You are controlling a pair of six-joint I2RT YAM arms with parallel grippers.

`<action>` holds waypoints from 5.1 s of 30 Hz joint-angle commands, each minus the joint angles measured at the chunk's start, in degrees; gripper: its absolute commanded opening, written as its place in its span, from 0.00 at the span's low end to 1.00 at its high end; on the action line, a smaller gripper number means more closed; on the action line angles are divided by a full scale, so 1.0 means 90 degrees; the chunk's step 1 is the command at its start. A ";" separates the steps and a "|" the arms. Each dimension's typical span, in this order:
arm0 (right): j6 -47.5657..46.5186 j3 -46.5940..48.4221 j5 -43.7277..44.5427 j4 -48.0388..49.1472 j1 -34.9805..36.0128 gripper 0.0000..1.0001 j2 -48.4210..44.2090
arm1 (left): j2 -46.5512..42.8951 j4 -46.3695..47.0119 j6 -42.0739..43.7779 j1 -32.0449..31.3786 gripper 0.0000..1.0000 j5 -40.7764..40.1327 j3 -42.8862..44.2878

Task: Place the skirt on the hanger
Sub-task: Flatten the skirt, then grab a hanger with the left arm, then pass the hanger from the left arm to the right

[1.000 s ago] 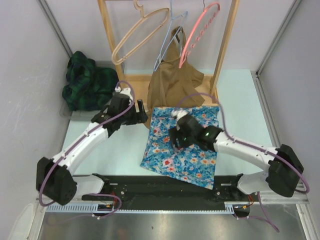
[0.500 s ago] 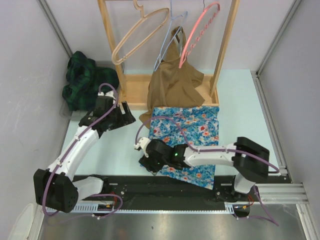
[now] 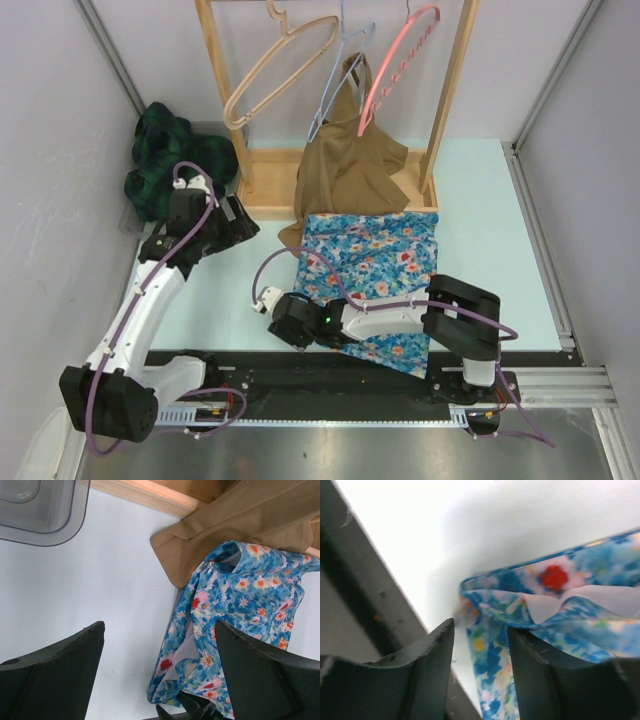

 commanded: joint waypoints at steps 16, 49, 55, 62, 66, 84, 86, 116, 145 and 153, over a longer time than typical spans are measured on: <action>-0.0090 0.0342 0.0079 -0.0731 0.0473 0.00 -0.0404 | -0.0170 0.0090 0.0208 0.0220 0.96 0.0109 0.0600; 0.1472 0.0850 0.0478 -0.1610 -0.2134 0.74 -0.4047 | 0.0903 0.2786 0.0314 -0.1039 0.93 -0.2703 0.2806; 0.1521 0.0635 0.0449 -0.1630 -0.2183 0.73 -0.4272 | 0.1324 0.2376 0.1398 -0.1137 0.96 -0.2850 0.3900; 0.1355 0.0644 0.0147 -0.1649 -0.2466 0.73 -0.4350 | 0.2816 0.0106 0.1898 -0.1127 0.98 -0.1795 0.6310; 0.1325 0.0654 -0.0049 -0.1669 -0.2603 0.73 -0.4370 | 0.3540 -0.0621 0.1751 -0.1118 0.97 -0.2116 0.7434; 0.1325 0.0527 -0.0264 -0.1766 -0.2779 0.73 -0.4477 | 0.4078 -0.0993 0.1966 -0.1020 0.62 -0.1835 0.8032; 0.1345 0.0517 -0.0245 -0.1766 -0.2769 0.73 -0.4497 | 0.4078 -0.0974 0.1995 -0.1020 0.54 -0.1679 0.7935; 0.1716 0.0381 -0.0127 -0.1698 -0.2798 0.70 -0.4438 | 0.3219 -0.0114 0.2151 -0.1039 0.00 -0.0780 0.7895; 0.2008 0.1961 0.0311 -0.2368 -0.2740 0.96 -0.3610 | -0.3206 -0.1226 0.0609 -0.2231 0.00 -0.1482 0.0896; 0.2330 0.3885 0.0966 -0.3124 -0.2193 0.96 -0.2124 | -0.3744 -0.1286 0.0366 -0.2250 0.00 -0.1960 -0.0043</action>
